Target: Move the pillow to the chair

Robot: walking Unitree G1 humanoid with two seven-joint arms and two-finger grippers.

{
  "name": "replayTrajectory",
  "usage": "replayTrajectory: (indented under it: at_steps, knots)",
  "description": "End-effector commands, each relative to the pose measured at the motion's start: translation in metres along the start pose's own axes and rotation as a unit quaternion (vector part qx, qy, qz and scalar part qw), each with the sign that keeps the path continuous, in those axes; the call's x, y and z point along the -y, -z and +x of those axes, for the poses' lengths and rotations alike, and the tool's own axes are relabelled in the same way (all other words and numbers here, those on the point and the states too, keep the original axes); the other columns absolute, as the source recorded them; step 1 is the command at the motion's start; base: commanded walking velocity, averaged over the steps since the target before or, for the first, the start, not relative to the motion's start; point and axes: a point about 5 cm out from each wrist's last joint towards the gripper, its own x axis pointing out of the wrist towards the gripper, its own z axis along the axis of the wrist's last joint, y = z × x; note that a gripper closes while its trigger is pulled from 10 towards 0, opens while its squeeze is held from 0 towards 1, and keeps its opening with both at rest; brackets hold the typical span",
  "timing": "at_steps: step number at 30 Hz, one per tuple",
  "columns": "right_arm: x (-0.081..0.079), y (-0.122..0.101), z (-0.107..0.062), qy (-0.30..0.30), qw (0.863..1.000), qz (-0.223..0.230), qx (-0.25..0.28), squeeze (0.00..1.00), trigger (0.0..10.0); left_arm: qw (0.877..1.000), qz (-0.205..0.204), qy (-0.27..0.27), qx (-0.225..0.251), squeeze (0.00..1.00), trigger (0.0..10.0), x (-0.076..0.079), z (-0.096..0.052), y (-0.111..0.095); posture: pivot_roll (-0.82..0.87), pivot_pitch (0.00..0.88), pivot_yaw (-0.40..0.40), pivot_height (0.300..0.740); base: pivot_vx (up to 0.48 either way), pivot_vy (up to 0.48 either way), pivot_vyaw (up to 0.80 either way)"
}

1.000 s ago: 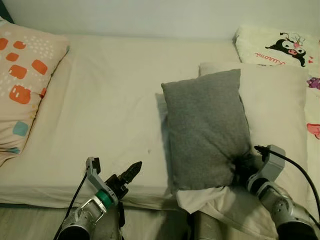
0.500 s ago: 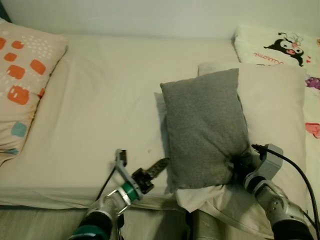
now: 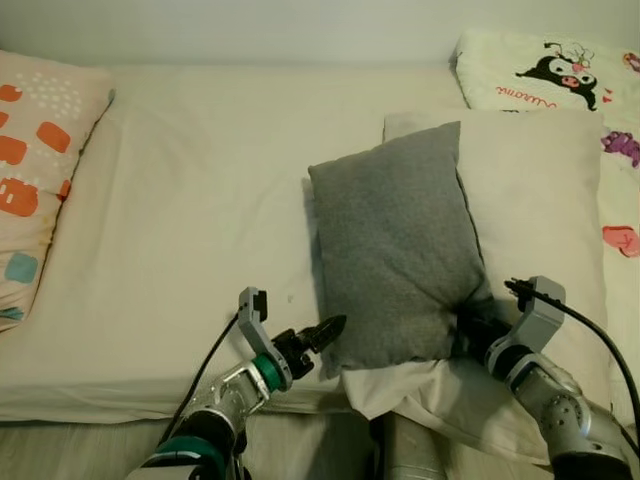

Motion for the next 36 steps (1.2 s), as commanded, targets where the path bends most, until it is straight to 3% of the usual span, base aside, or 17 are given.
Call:
replayTrajectory:
  at_steps: [1,6,11,12,14,15,16,17,28,36]
  knots:
    - [0.004,0.007,-0.004,0.016,1.0,0.004,-0.017,0.0,0.0,0.999,0.014,-0.032,-0.002,0.0,10.0,-0.006,-0.003,0.002,-0.24,0.212,0.054,0.597,0.0,0.0,0.0]
    - [-0.007,0.002,-0.009,-0.001,1.0,0.001,-0.012,0.0,0.0,0.998,0.022,-0.053,0.023,0.0,10.0,-0.007,0.0,-0.011,-0.25,0.226,0.059,0.597,0.0,0.0,0.0]
    - [-0.014,-0.001,-0.016,-0.009,1.0,-0.002,-0.01,0.0,0.0,0.999,-0.012,-0.012,0.03,0.0,10.0,0.008,0.012,-0.011,-0.27,0.255,0.066,0.597,0.0,0.0,0.0]
    - [-0.015,0.0,-0.017,-0.01,1.0,-0.002,-0.011,0.0,0.0,1.0,-0.015,-0.003,0.027,0.0,7.1,0.011,0.014,-0.008,-0.27,0.255,0.066,0.597,0.0,0.0,0.0]
    - [-0.015,0.0,-0.017,-0.01,1.0,-0.002,-0.011,0.0,0.0,1.0,-0.015,-0.003,0.027,0.0,7.1,0.011,0.014,-0.008,-0.27,0.255,0.066,0.597,0.0,0.0,0.0]
    - [-0.016,0.0,-0.018,-0.011,1.0,-0.002,-0.011,0.0,0.0,1.0,-0.017,0.005,0.024,0.0,3.5,0.014,0.016,-0.005,-0.27,0.255,0.066,0.597,0.0,0.0,0.0]
    - [-0.016,0.0,-0.018,-0.011,1.0,-0.002,-0.011,0.0,0.0,1.0,-0.017,0.005,0.024,0.0,3.5,0.014,0.016,-0.005,-0.27,0.255,0.066,0.597,0.0,0.0,0.0]
    - [-0.017,0.0,-0.018,-0.013,1.0,-0.002,-0.012,0.0,0.0,0.999,-0.023,0.014,0.023,0.0,0.0,0.017,0.017,-0.002,-0.27,0.255,0.071,0.597,0.0,0.0,0.0]
    - [-0.022,-0.001,-0.019,-0.014,1.0,-0.002,-0.016,0.0,0.0,0.995,-0.072,0.055,0.031,0.0,0.0,0.027,0.021,0.011,-0.27,0.244,0.067,0.597,0.0,0.0,0.0]
    - [-0.024,-0.004,-0.018,-0.016,1.0,-0.006,-0.017,0.0,0.0,0.995,-0.077,0.039,0.047,0.0,0.0,0.024,0.02,0.009,-0.27,0.236,0.059,0.597,0.0,0.0,0.0]
